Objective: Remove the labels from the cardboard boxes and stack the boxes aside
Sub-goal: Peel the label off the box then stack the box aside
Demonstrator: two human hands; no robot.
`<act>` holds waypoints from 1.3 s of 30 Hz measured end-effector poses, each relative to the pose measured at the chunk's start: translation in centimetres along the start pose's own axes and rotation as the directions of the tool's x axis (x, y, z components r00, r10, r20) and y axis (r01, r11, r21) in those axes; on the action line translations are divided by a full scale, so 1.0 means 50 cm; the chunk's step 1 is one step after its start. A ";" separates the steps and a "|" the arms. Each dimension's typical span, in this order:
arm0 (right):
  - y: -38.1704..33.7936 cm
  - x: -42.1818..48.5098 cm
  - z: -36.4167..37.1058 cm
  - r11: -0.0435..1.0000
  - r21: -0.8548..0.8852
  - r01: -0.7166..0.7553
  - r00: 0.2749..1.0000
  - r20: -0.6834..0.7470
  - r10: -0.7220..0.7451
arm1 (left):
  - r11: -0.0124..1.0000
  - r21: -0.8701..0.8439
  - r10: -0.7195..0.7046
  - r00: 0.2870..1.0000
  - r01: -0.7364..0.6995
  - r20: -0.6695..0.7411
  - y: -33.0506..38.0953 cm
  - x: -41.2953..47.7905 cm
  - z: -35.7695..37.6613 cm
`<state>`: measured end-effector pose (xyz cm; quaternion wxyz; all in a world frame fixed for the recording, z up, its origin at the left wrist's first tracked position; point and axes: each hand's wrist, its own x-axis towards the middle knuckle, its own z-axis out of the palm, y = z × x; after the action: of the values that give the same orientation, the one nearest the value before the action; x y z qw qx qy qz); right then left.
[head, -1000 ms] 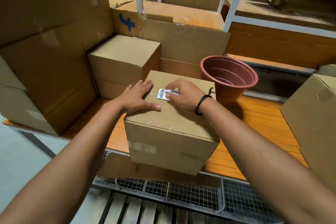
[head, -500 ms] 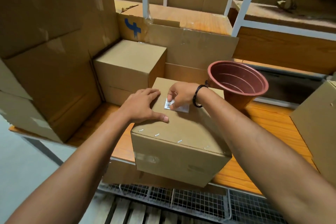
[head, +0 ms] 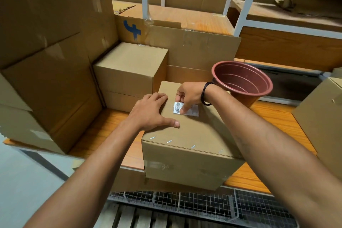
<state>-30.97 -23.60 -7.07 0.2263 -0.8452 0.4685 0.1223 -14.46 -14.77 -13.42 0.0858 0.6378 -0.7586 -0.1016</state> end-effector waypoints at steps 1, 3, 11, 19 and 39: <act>-0.003 0.000 -0.002 1.000 -0.003 -0.004 1.000 0.007 0.004 | 1.000 -0.005 0.000 1.000 0.000 0.001 -0.001 0.001 0.001; -0.009 -0.003 -0.001 0.999 -0.050 0.000 1.000 0.000 0.000 | 1.000 -0.014 0.002 1.000 -0.002 0.002 -0.004 0.002 0.004; -0.026 -0.012 0.011 0.991 -0.128 -0.028 0.998 -0.061 0.021 | 1.000 -0.023 0.010 1.000 -0.010 -0.005 -0.007 0.004 0.007; -0.027 0.004 -0.006 0.997 -0.063 -0.049 0.998 0.031 0.051 | 1.000 -0.028 -0.007 1.000 0.007 0.006 -0.005 0.001 0.005; -0.026 -0.001 -0.034 1.000 -0.006 0.005 0.998 0.065 -0.004 | 0.997 -0.073 -0.024 1.000 0.026 0.018 0.000 0.000 0.002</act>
<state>-29.91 -23.80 -5.22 0.2391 -0.8426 0.4585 0.1506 -14.49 -14.77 -13.52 0.1013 0.6428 -0.7471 -0.1356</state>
